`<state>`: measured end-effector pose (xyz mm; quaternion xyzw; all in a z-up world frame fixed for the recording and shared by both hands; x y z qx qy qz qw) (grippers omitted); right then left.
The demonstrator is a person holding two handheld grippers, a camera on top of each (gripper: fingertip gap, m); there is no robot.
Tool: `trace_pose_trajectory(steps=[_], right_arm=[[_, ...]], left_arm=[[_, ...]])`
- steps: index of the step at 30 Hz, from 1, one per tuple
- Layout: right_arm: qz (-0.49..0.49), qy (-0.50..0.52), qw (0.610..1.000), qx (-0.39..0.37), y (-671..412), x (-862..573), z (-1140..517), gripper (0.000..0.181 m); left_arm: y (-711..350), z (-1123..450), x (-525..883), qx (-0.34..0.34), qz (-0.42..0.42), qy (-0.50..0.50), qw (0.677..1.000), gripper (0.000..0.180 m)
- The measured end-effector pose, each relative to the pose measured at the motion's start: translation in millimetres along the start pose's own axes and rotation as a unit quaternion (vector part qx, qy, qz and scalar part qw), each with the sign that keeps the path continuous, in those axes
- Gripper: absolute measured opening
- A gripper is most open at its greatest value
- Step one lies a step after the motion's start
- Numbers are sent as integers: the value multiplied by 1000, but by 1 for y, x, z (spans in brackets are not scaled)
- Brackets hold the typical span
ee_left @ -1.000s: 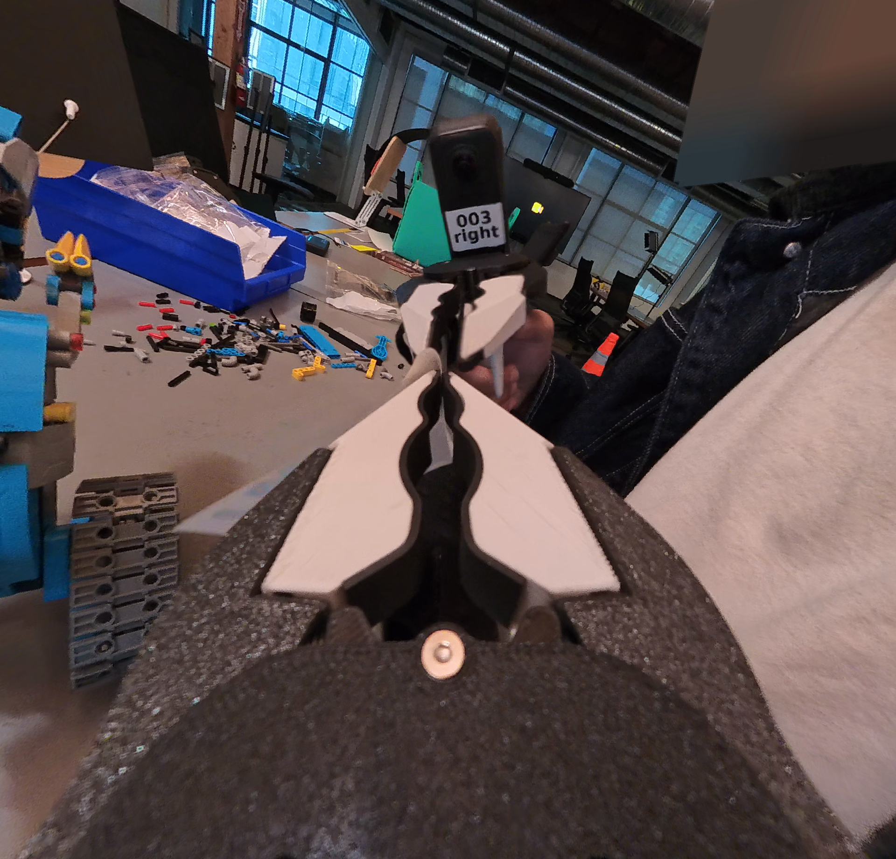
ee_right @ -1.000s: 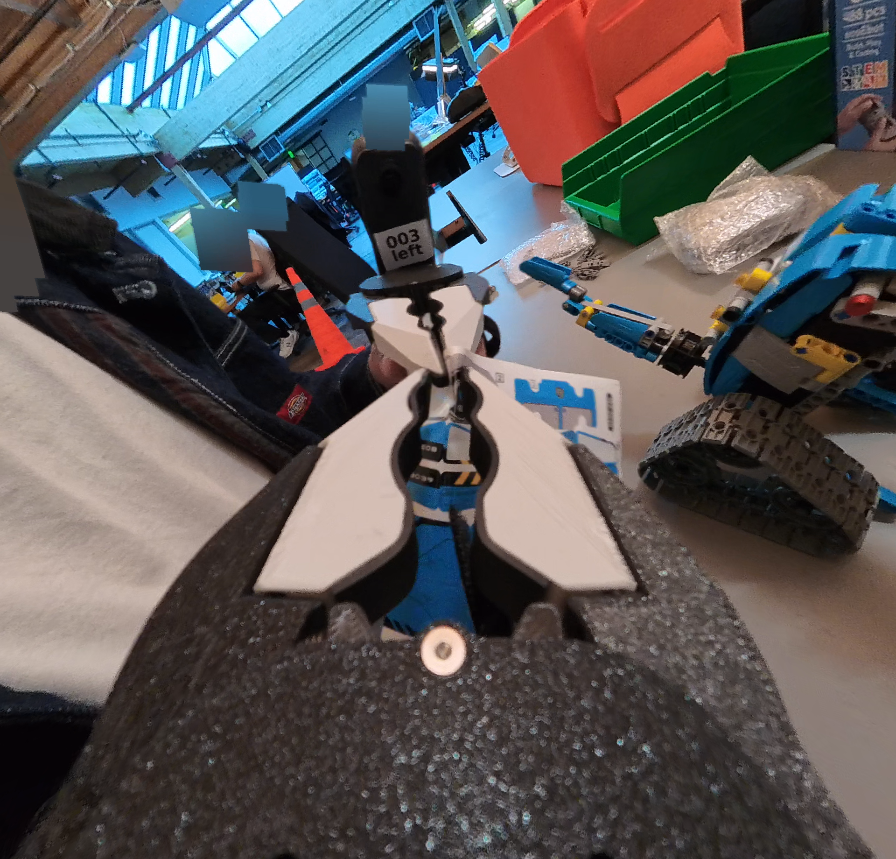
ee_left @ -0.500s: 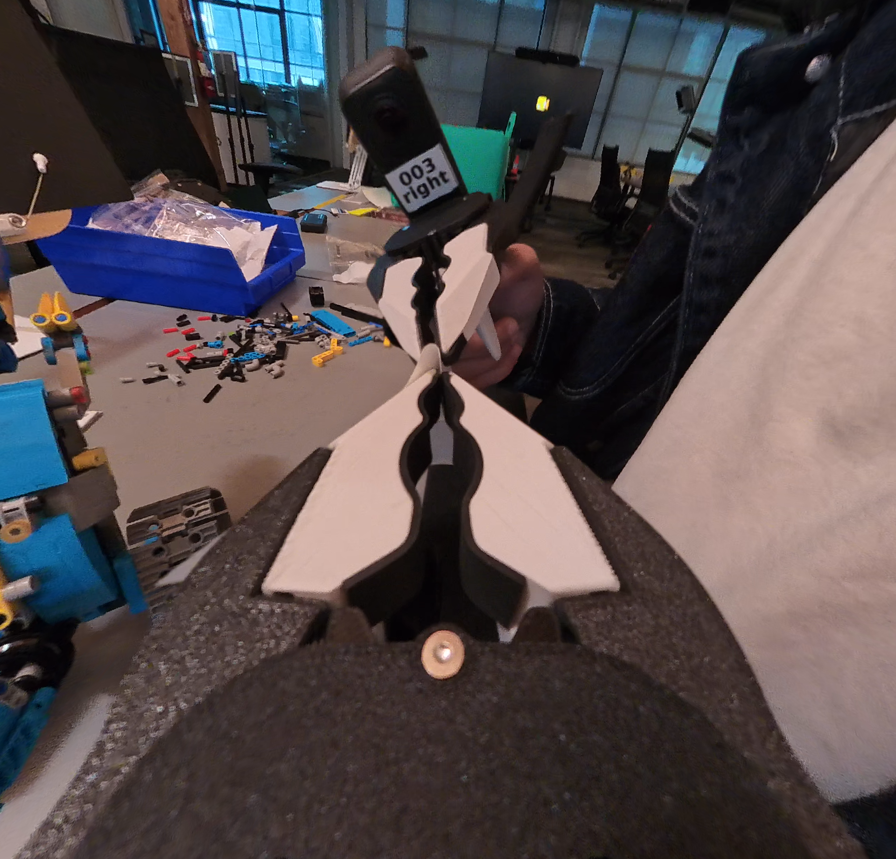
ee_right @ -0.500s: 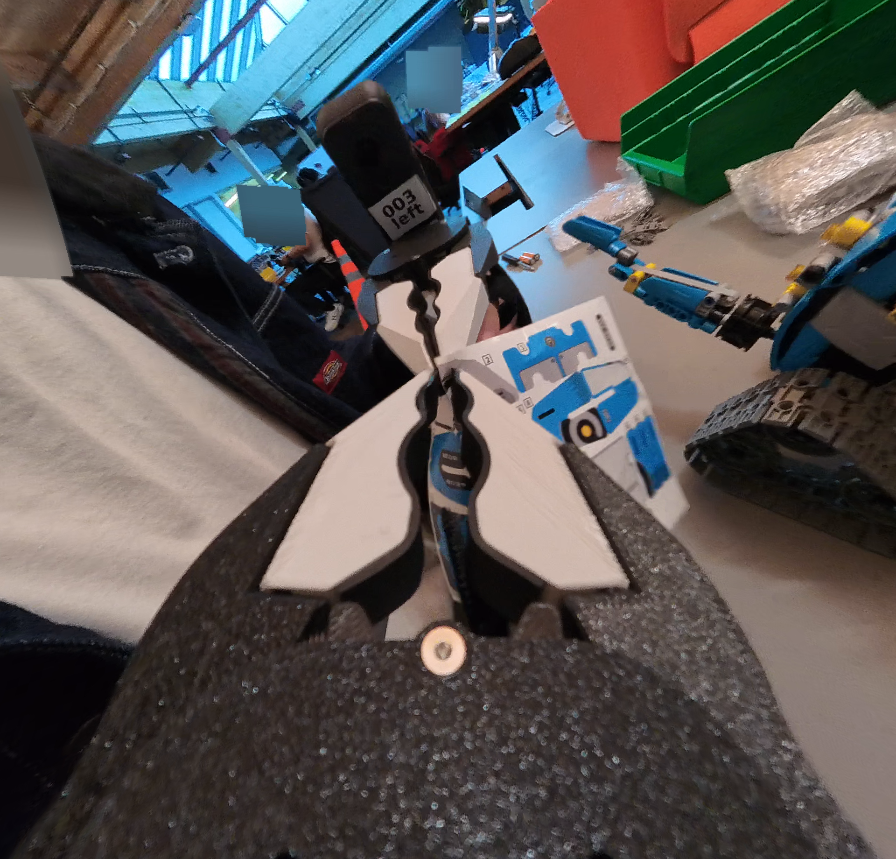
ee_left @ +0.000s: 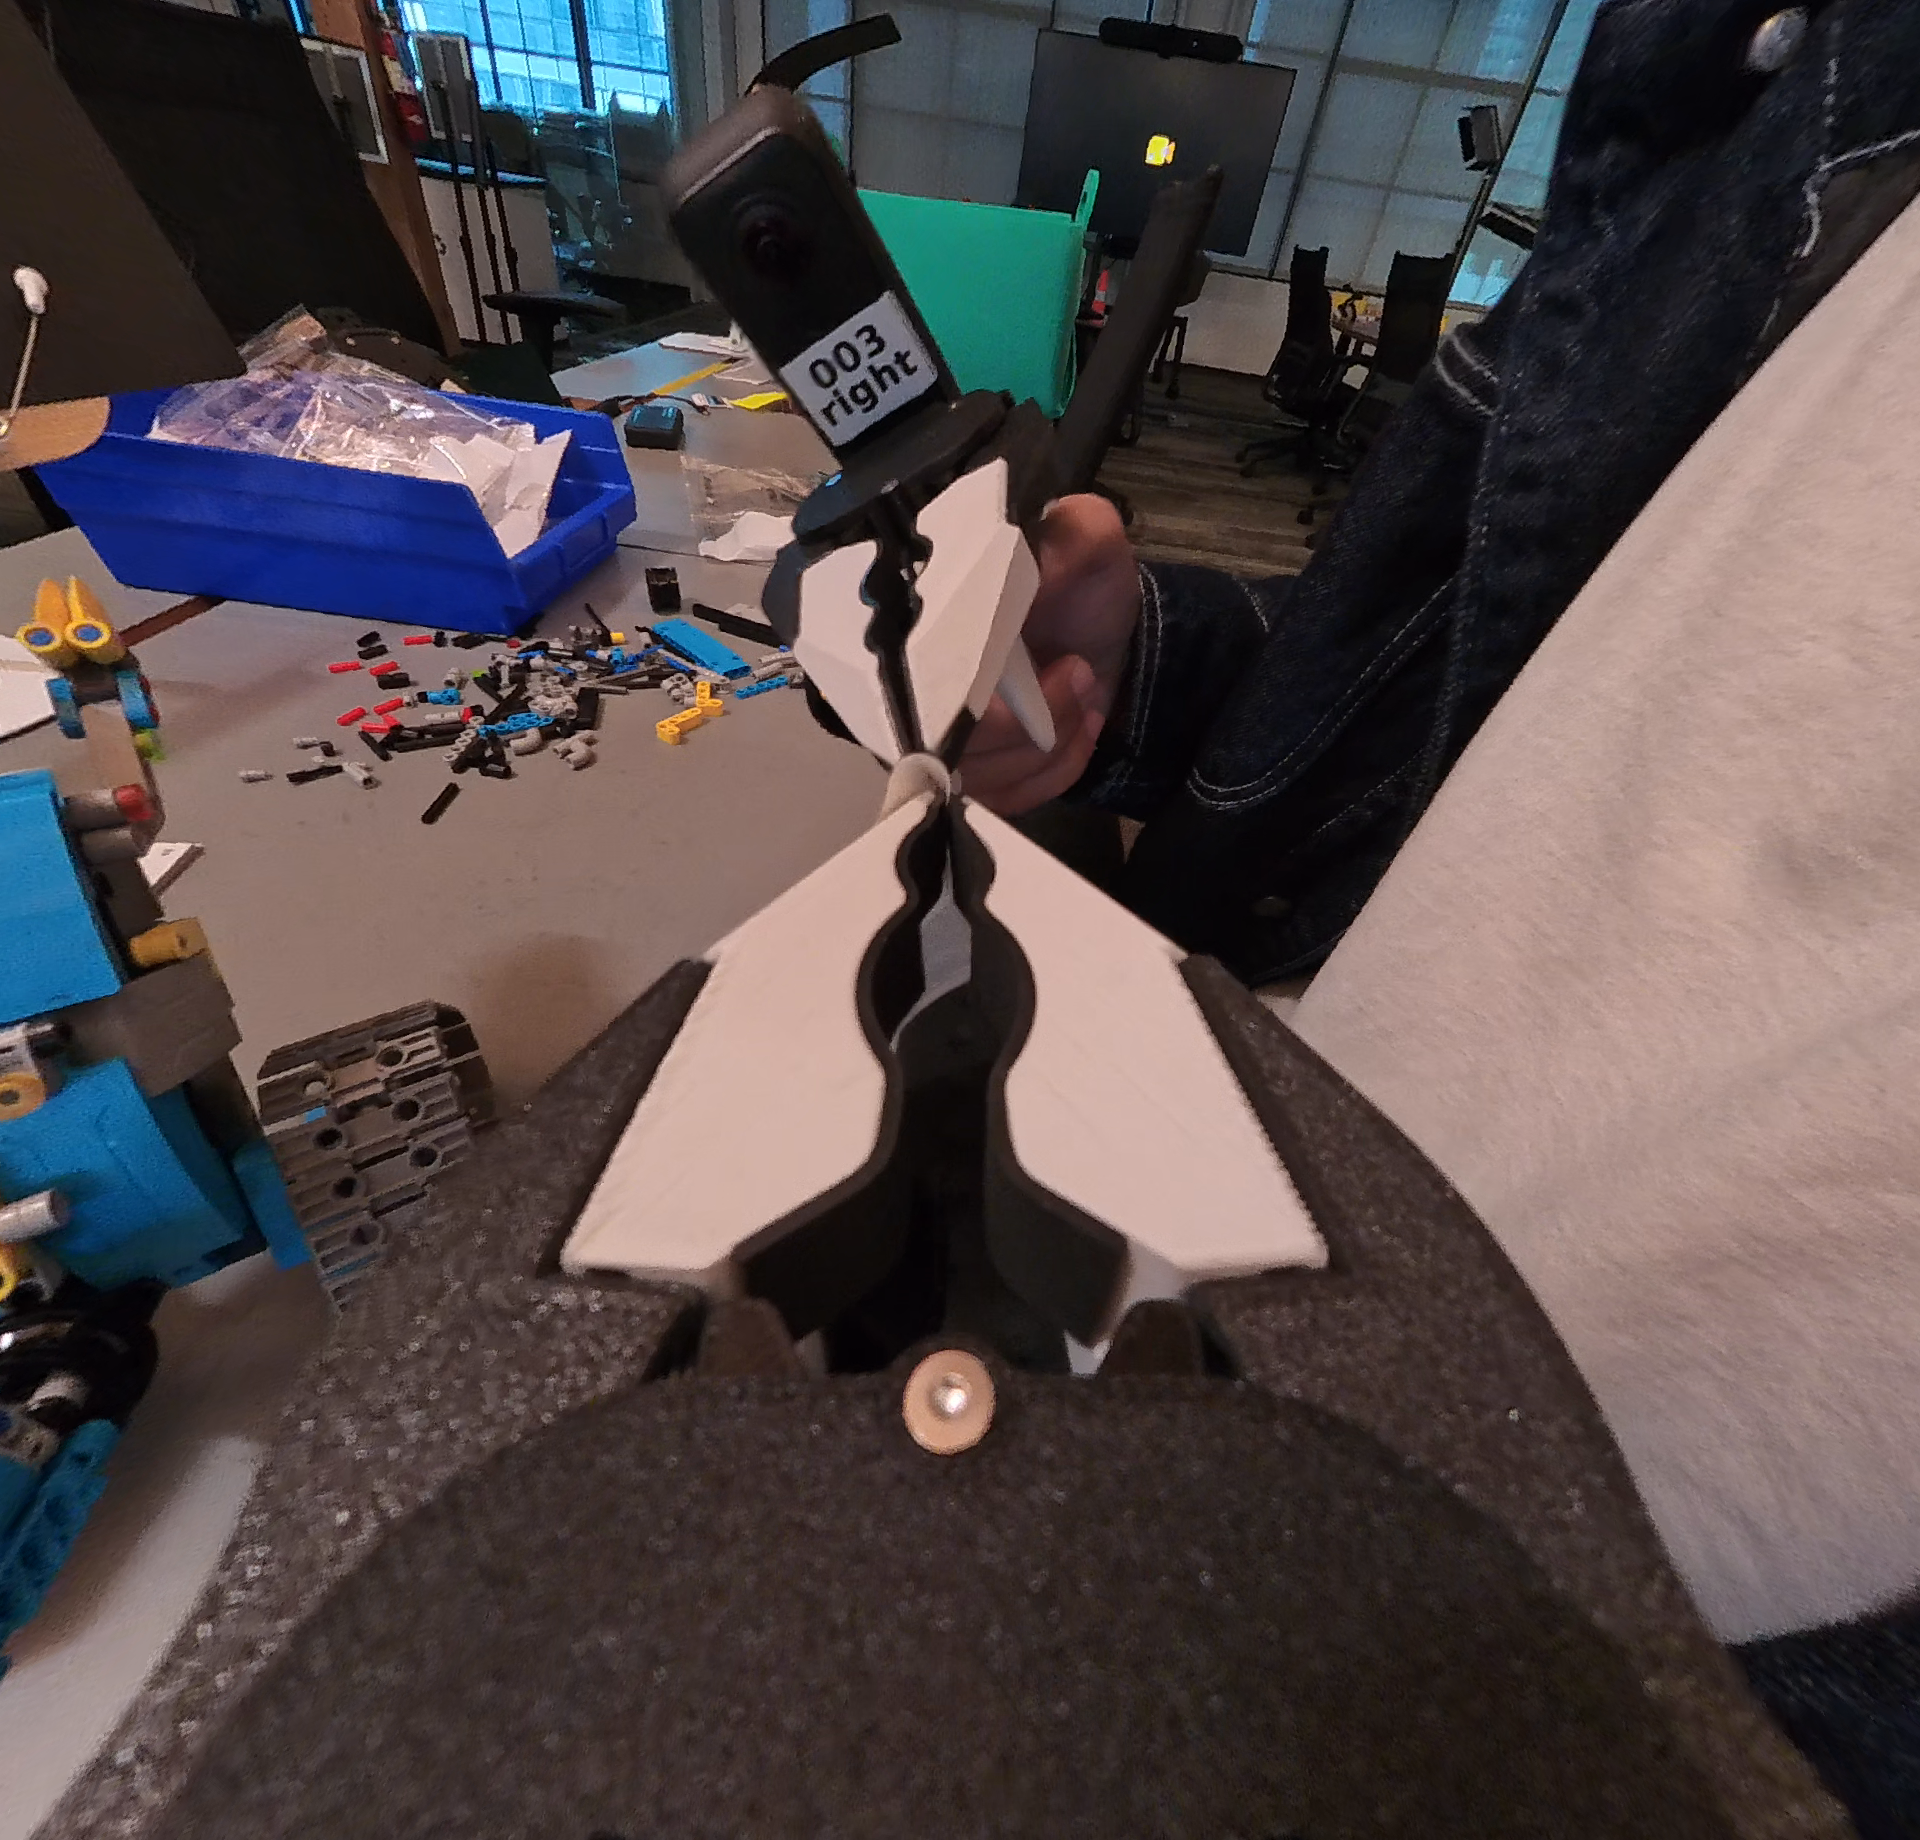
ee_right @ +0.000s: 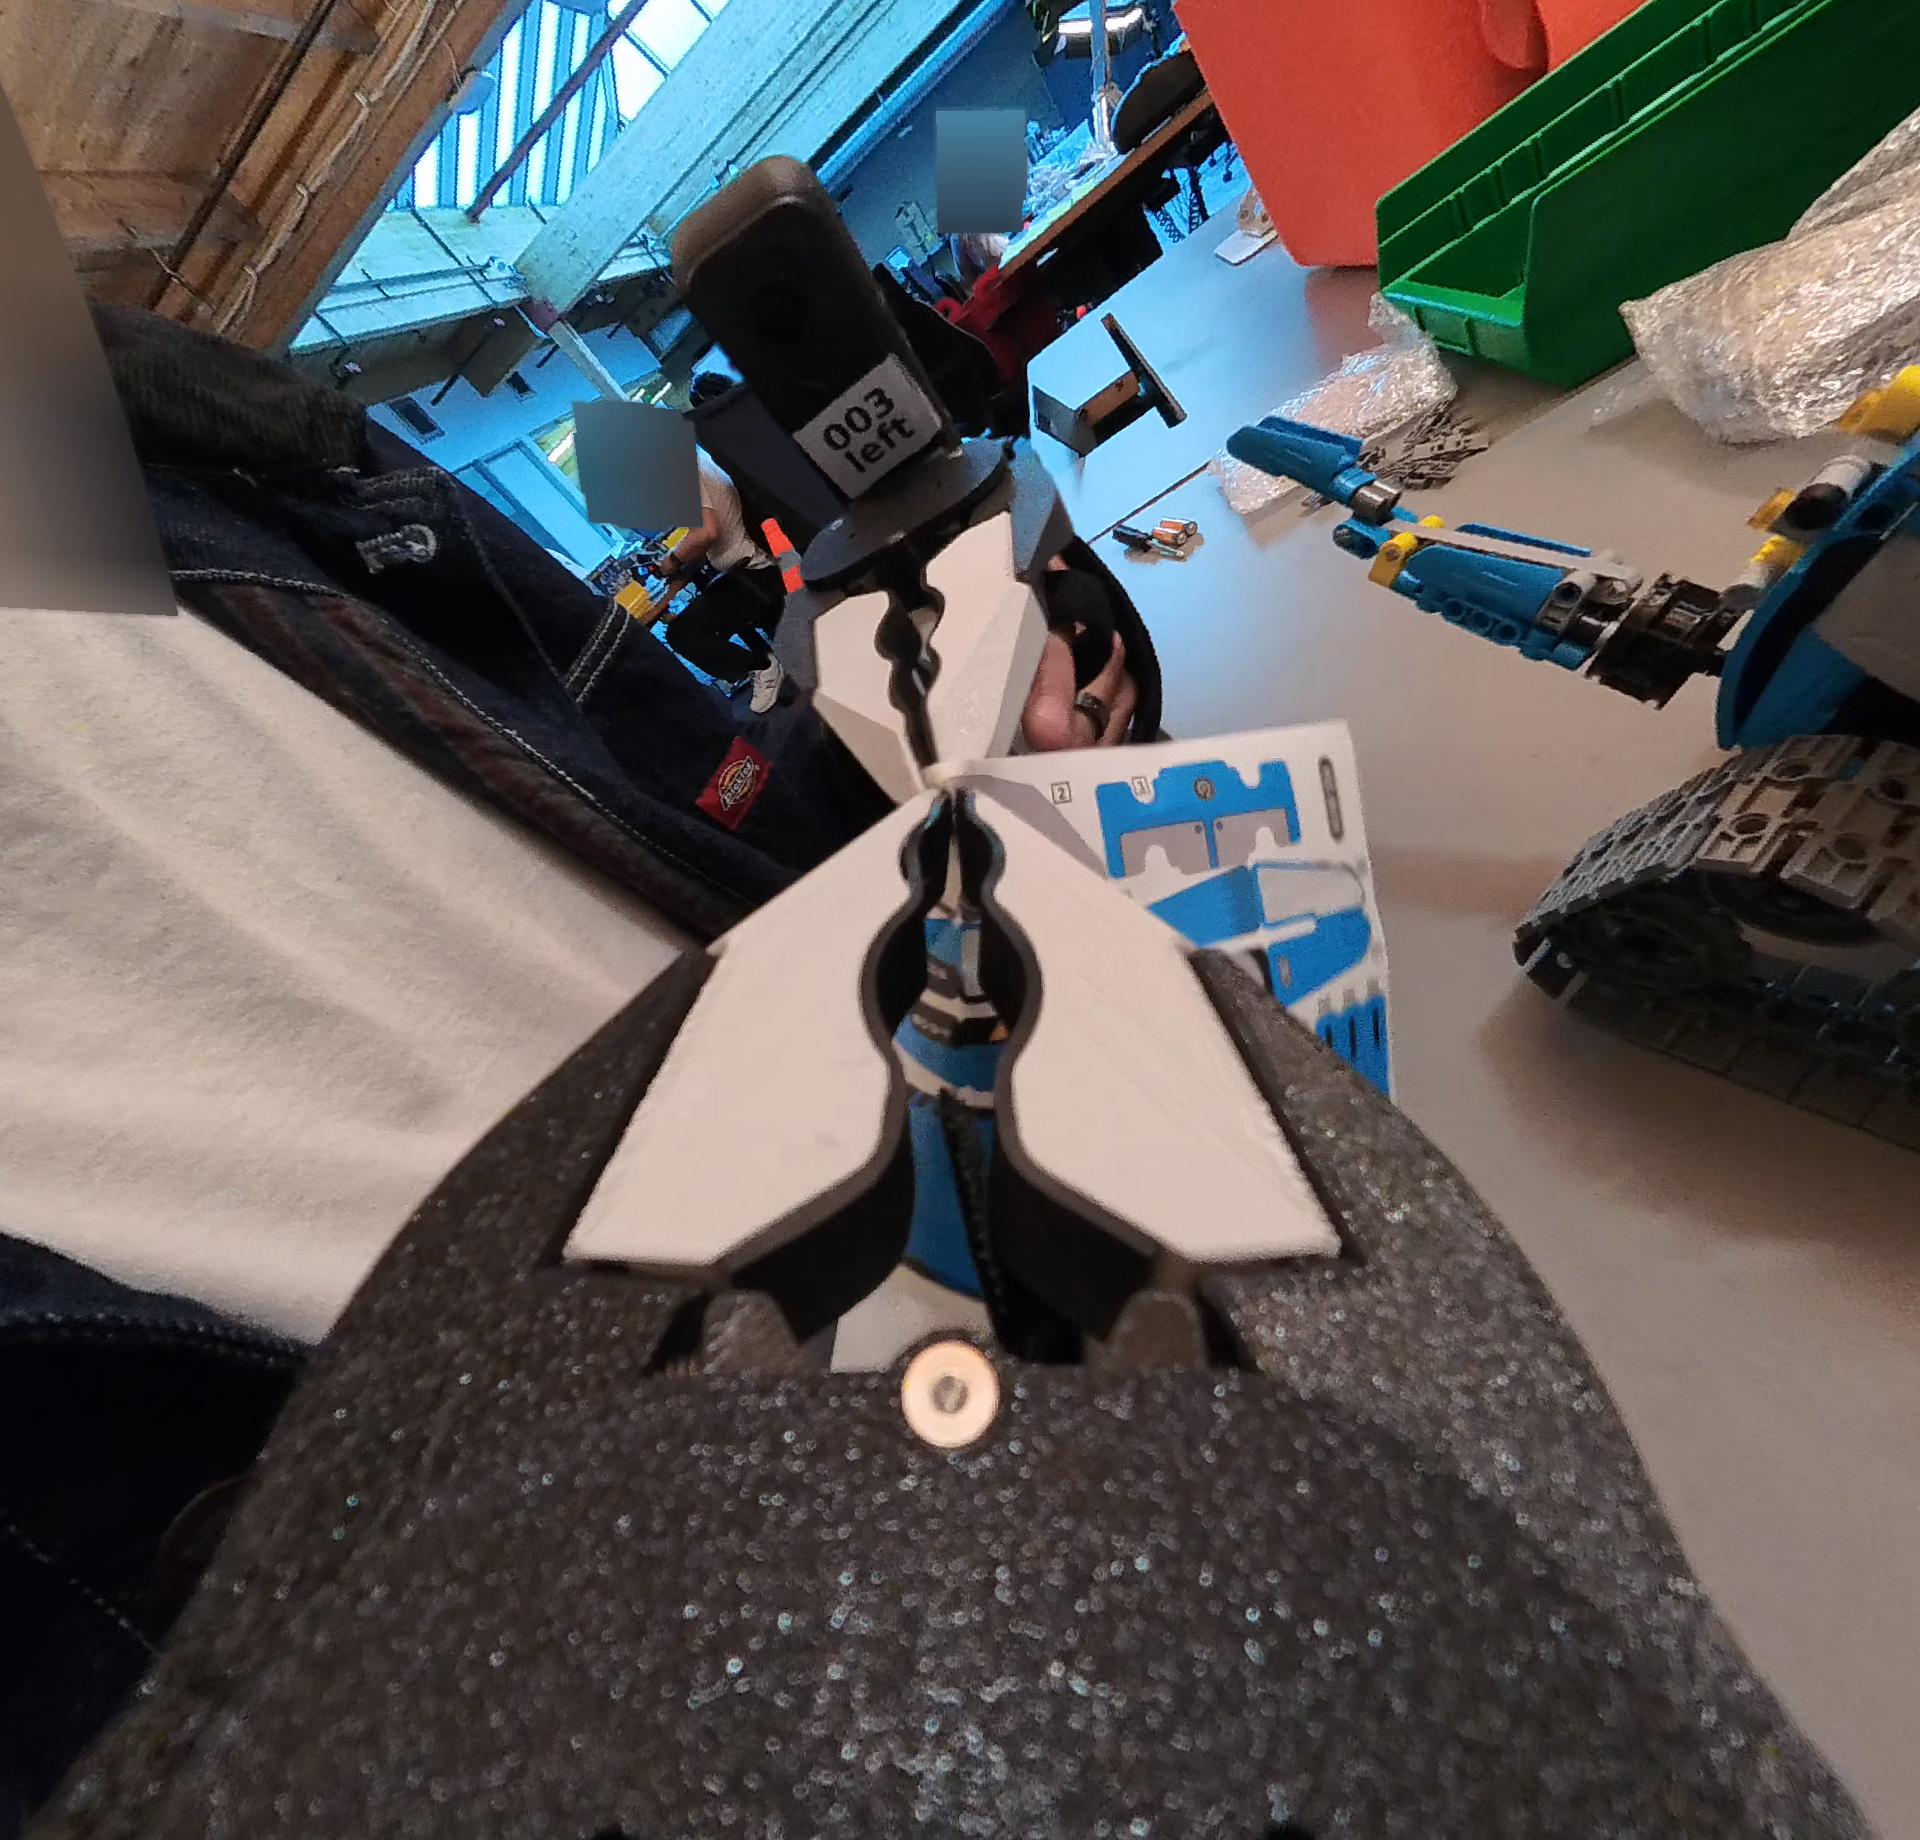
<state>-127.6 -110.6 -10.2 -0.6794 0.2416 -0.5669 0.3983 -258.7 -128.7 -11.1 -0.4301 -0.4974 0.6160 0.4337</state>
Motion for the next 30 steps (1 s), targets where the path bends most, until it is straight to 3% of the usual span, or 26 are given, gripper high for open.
trace_pose_trajectory(steps=[24, 25, 27, 30], right_arm=[[3, 22, 1000, 14, 4, -3, 8, 0], [13, 28, 999, 22, 4, -2, 4, 1], [25, 36, 998, 34, 5, 0, -3, 21], [31, 36, 997, 56, 7, 2, -10, 23]], left_arm=[[4, 4, 3, 21, 1, -11, 1000, 0], [4, 4, 3, 20, 1, -10, 1000, 0], [4, 3, 2, 19, 0, -5, 1000, 0], [5, 2, 3, 20, 2, -3, 1000, 0]])
Point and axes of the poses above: each gripper's, where its closed fingertips meet, z back along the fingers, y out of its underside, x = y × z across the jaws, the point moved 7 cm from there along z, back along the fingers, and after that the axes turned 11 degrees about -y, right-handed, at the moved point
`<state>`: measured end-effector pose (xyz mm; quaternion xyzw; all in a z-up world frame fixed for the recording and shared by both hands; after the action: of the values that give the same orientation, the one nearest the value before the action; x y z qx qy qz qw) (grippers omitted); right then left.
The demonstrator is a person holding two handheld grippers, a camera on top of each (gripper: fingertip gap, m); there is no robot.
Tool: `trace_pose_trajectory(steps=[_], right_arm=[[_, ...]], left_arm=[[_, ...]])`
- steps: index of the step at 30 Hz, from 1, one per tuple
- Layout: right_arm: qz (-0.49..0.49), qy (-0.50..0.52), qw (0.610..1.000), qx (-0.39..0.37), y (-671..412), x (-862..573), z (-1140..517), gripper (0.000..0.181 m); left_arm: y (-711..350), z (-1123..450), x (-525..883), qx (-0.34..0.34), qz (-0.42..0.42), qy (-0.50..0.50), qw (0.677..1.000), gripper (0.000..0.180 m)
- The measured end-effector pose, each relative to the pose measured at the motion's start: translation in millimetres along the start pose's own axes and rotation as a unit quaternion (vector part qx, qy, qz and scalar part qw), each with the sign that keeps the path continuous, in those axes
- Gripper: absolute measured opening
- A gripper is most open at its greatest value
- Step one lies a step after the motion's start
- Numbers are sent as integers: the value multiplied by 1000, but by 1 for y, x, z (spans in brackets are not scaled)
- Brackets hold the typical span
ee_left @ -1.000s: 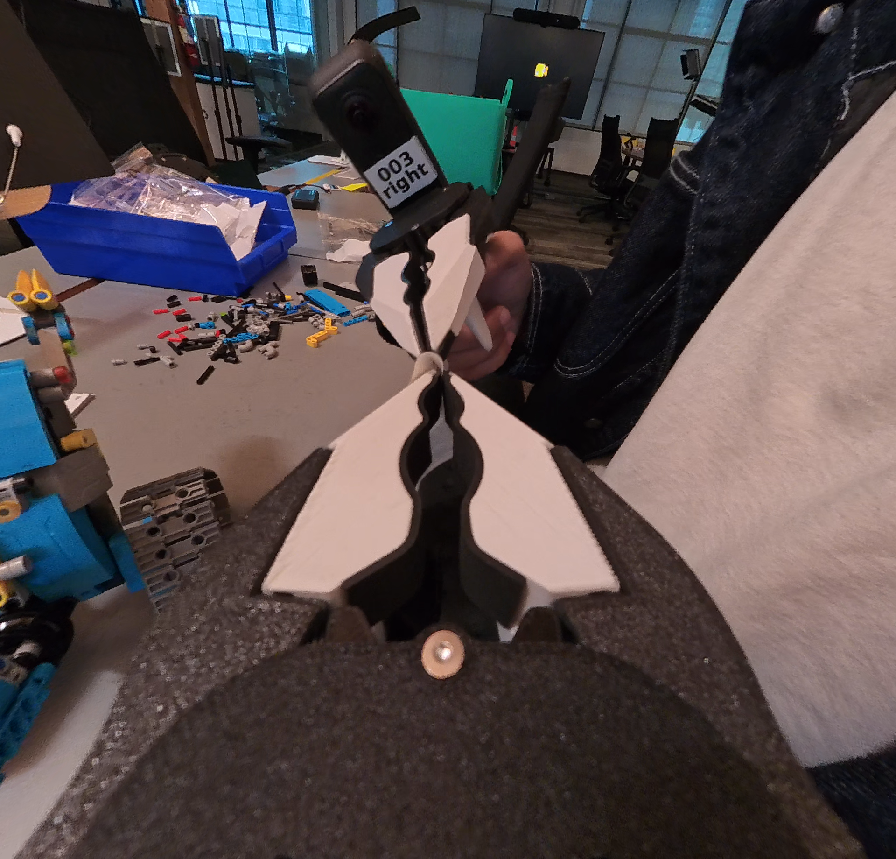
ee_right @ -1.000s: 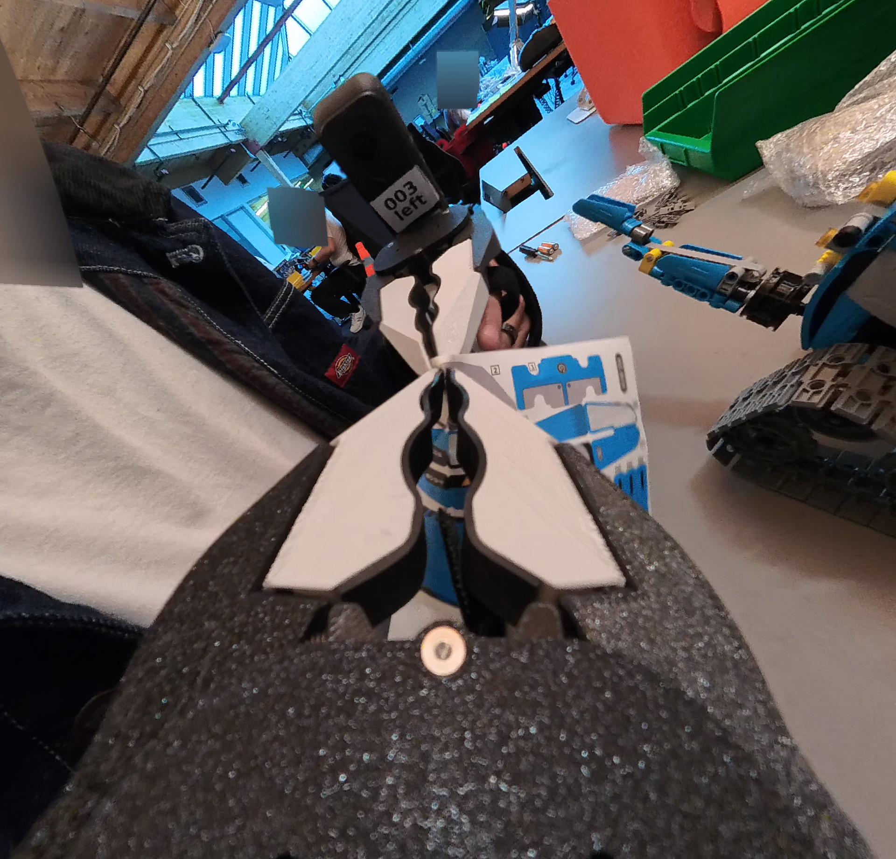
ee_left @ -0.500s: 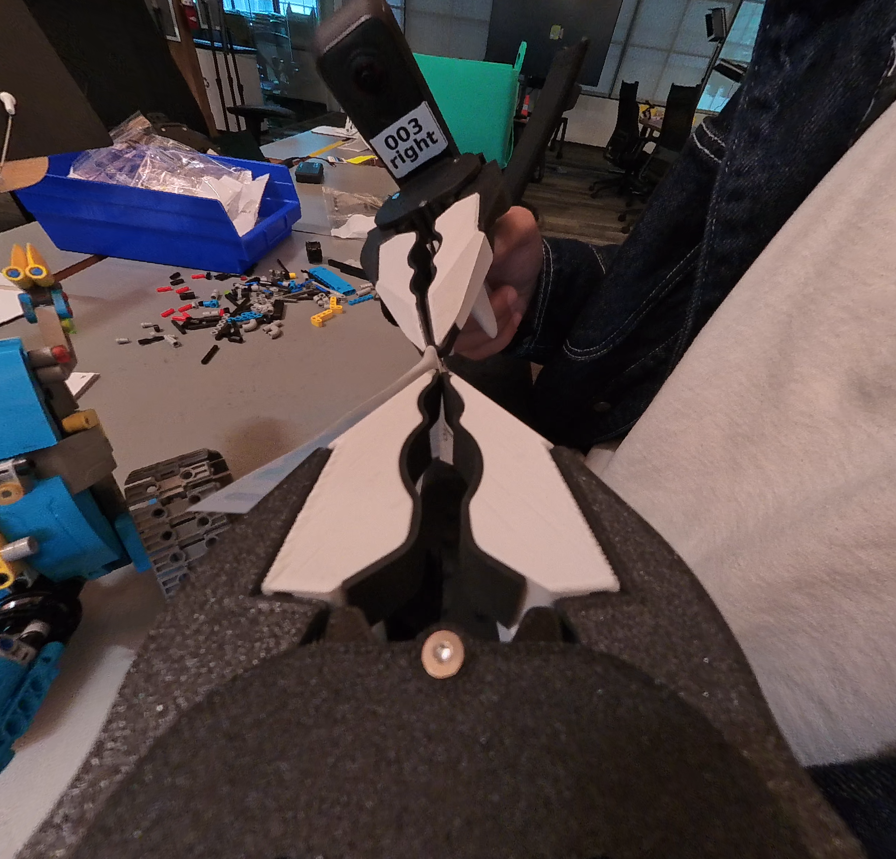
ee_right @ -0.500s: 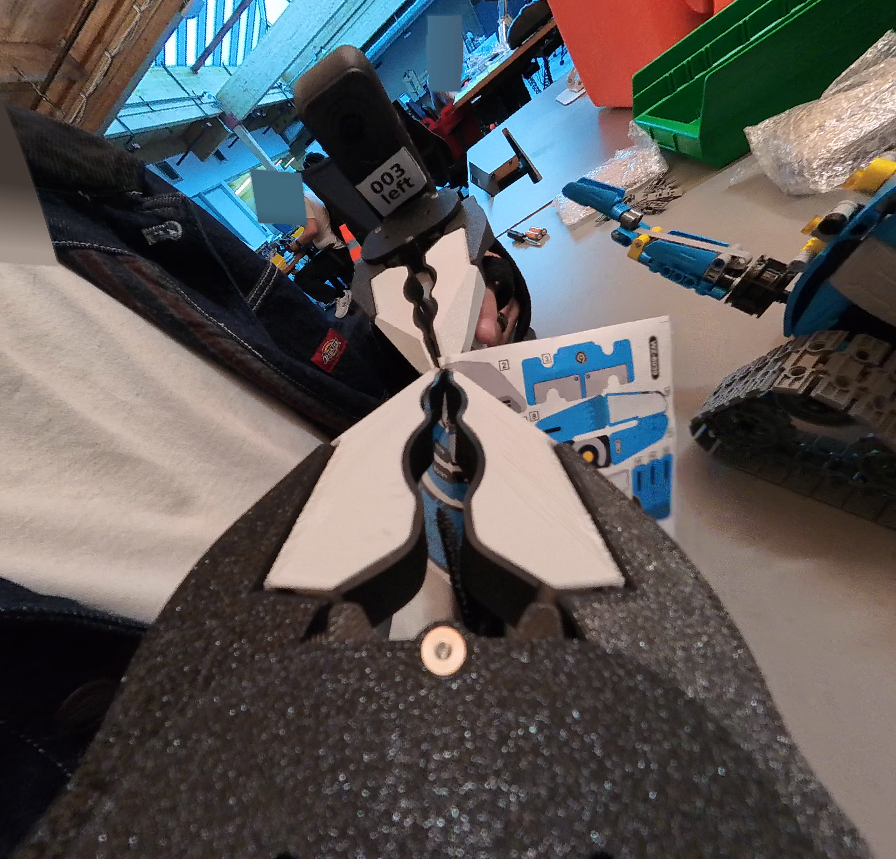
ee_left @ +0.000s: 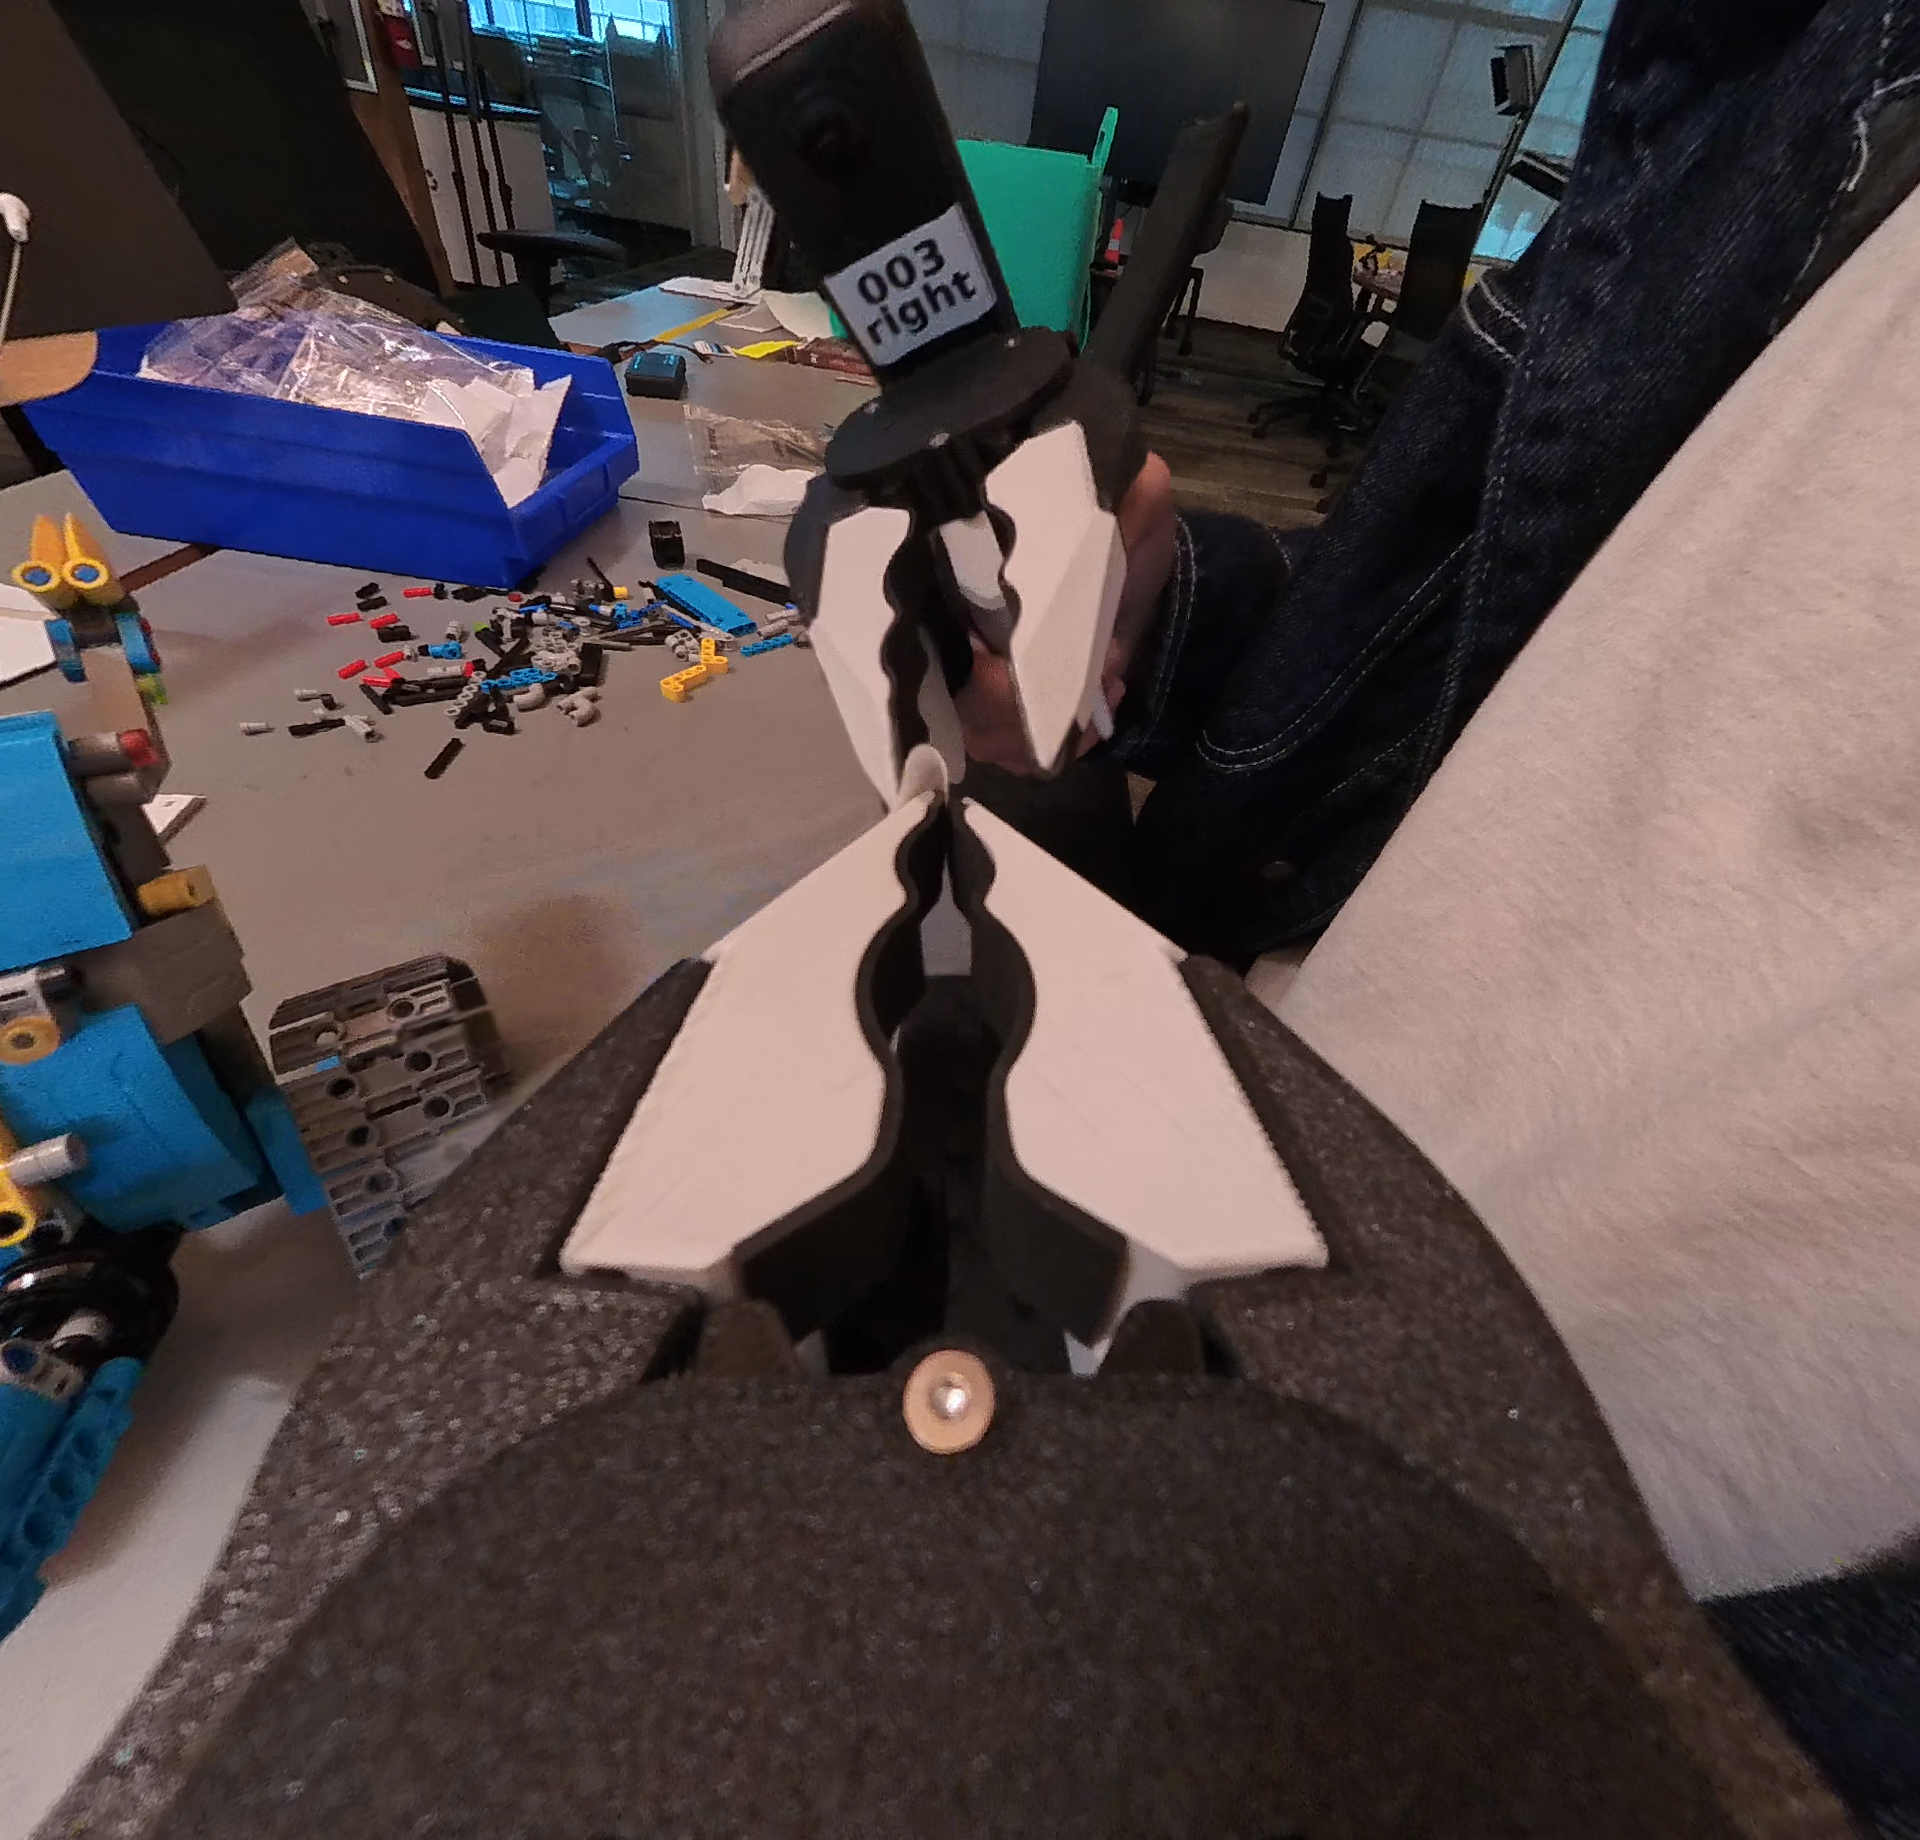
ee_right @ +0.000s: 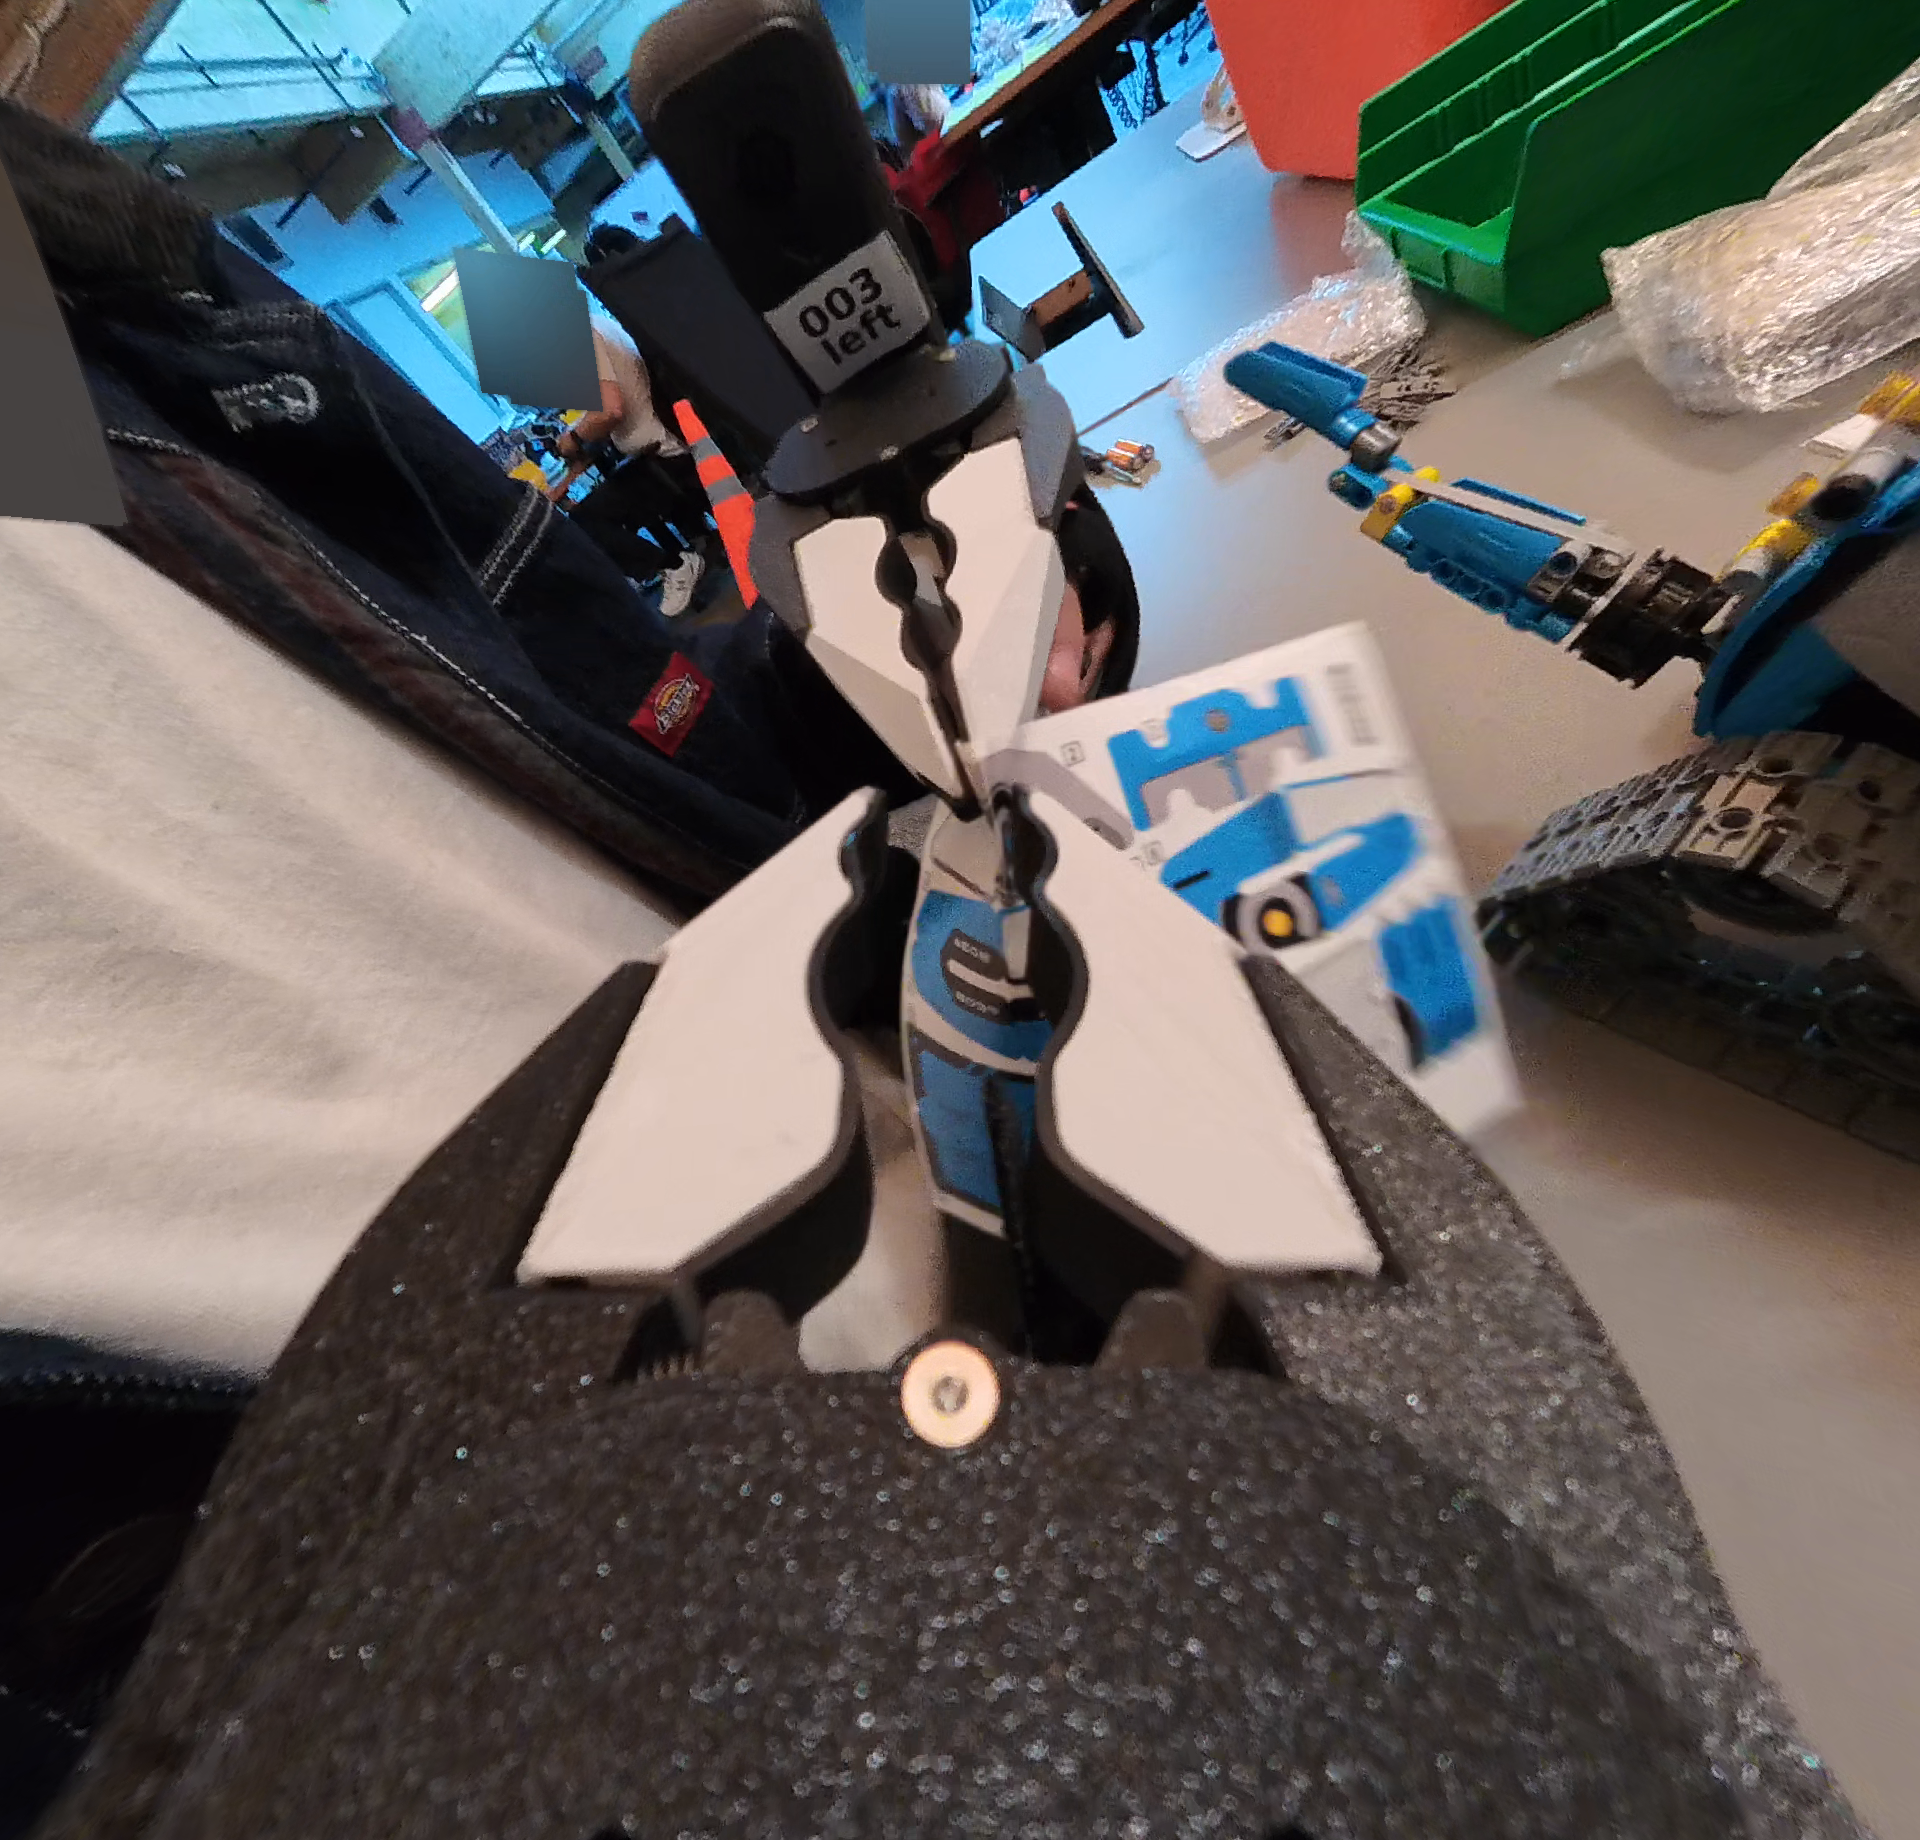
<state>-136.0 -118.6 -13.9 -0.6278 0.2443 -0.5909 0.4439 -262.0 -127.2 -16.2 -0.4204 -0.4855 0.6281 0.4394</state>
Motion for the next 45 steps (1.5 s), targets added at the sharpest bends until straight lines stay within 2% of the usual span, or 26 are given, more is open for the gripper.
trace_pose_trajectory(steps=[3, 6, 14, 24, 42, 45], right_arm=[[7, 17, 1000, 0, -1, -3, 2, 5], [4, 23, 1000, 3, 1, -5, 2, 1], [-8, 1, 1000, -11, -1, -4, 4, 7], [-26, 3, 1000, -15, 4, -11, 7, 0], [-26, 8, 1000, -14, 6, -12, 11, 0], [-24, 7, 1000, -10, 5, -10, 7, 10]], left_arm=[[0, 1, 1, -3, 18, 6, 1000, 0], [3, 0, 2, 3, 20, 3, 1000, 0], [1, -1, 2, 5, 10, -10, 1000, 0], [9, -7, 0, 38, -12, -25, 999, 0], [9, -2, 1, 30, 3, -22, 999, 0], [9, -3, 0, 30, 1, -19, 999, 0]])
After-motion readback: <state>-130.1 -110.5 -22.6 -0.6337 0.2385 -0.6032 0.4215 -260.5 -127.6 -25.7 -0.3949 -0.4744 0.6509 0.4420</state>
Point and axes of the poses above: each gripper's, where its closed fingertips meet, z back along the fingers, y out of its underside, x = y × z across the jaws, the point moved 7 cm from there along z, back along the fingers, and after that the axes turned 11 degrees about -y, right-handed, at the moved point
